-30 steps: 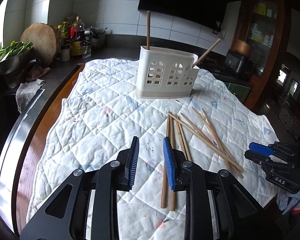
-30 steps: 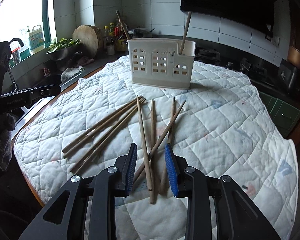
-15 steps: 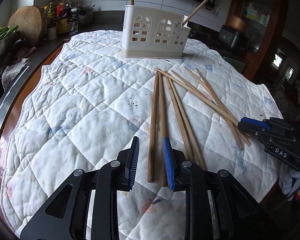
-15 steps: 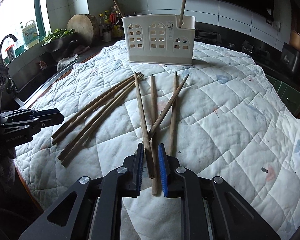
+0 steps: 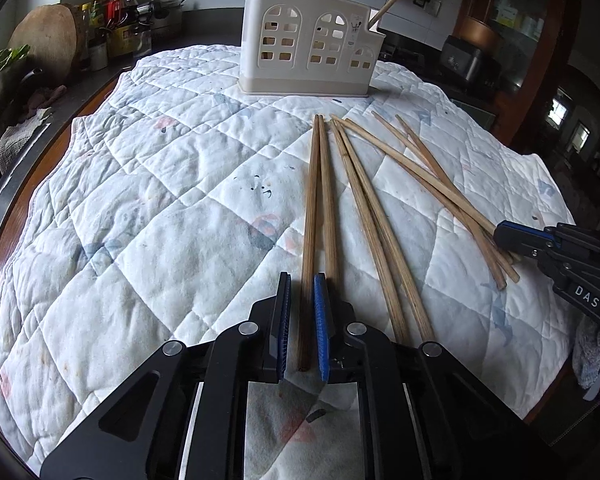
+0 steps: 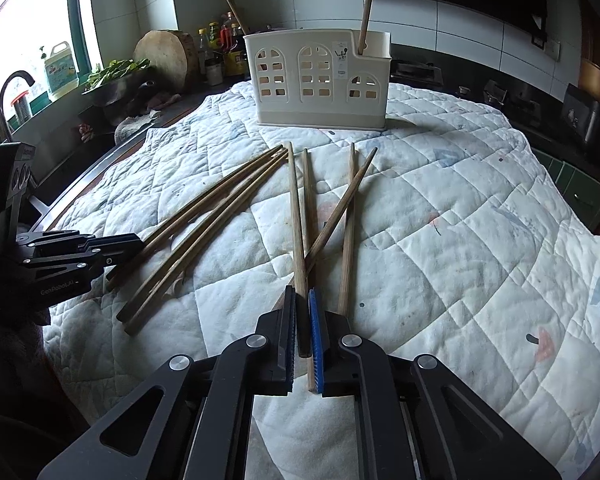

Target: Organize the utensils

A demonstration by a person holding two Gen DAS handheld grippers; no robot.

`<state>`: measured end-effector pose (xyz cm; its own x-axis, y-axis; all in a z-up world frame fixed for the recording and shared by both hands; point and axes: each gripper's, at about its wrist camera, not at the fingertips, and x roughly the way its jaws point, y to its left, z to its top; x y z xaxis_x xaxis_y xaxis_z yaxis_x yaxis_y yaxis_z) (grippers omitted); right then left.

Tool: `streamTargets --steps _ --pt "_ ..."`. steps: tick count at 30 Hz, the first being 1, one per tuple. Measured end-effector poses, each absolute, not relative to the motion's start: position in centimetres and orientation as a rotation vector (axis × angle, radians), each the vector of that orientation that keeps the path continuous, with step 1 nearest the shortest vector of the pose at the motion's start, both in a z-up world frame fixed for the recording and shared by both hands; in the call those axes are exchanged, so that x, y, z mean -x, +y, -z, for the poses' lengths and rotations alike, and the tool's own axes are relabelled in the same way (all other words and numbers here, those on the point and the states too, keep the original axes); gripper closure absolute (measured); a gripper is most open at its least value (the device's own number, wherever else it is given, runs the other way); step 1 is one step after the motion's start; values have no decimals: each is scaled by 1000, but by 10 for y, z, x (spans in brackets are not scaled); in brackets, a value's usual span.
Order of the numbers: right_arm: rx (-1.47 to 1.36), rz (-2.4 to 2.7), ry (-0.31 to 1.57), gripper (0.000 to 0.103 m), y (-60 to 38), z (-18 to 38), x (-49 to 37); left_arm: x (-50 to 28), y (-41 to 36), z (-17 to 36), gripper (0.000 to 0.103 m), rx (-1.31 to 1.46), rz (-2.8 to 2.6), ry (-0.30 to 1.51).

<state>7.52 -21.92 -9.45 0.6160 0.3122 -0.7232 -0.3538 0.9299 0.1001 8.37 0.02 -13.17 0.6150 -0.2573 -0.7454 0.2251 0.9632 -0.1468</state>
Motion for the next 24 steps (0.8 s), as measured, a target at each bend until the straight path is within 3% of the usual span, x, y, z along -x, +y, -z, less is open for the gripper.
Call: streamTargets --steps 13,24 --pt "21 -398 712 96 -224 49 -65 -81 3 124 96 70 264 840" --pt "24 -425 617 96 -221 -10 -77 -74 14 69 97 82 276 687"
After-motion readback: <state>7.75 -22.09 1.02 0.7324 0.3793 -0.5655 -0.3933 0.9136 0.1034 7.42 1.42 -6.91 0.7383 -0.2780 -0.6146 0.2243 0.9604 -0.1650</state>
